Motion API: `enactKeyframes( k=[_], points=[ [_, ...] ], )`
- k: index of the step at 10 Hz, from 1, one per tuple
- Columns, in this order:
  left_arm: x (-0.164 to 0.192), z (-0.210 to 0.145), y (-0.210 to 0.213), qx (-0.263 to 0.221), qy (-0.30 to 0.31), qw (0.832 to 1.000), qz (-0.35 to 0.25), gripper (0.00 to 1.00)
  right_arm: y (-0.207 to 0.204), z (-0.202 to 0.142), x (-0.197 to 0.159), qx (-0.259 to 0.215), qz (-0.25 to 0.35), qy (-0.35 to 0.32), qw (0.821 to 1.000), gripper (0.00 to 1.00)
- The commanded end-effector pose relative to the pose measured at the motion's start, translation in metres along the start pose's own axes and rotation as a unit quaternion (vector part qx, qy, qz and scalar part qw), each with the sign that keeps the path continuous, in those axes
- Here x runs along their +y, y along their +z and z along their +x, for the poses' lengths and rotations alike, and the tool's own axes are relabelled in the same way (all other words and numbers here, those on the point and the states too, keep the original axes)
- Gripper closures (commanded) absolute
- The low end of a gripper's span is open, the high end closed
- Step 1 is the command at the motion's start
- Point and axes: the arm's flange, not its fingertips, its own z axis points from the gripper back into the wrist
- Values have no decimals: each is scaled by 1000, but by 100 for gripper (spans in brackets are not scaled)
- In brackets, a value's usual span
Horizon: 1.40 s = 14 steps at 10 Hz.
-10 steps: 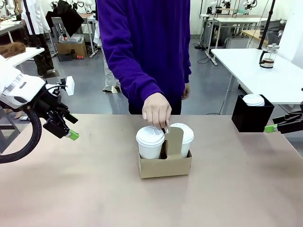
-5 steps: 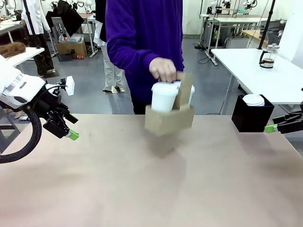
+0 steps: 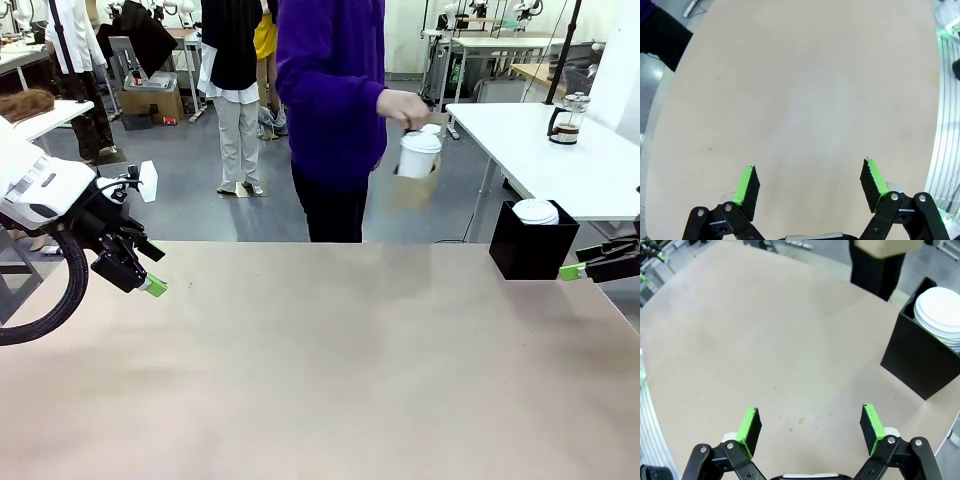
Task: Pour a drink into a cup and package it in a carrier.
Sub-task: Insert the held 600 ml Paper Cup into the Cup Carrier.
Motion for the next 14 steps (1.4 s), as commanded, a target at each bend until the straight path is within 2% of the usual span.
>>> enactKeyframes(
  k=[1,14],
  points=[
    [0,0,-1,-10,-3,1000,-5,0,2,1,0,-3,-1,4,1000,0],
    [0,0,-1,-10,-3,1000,-5,0,2,1,0,-3,-1,4,1000,0]
  ],
)
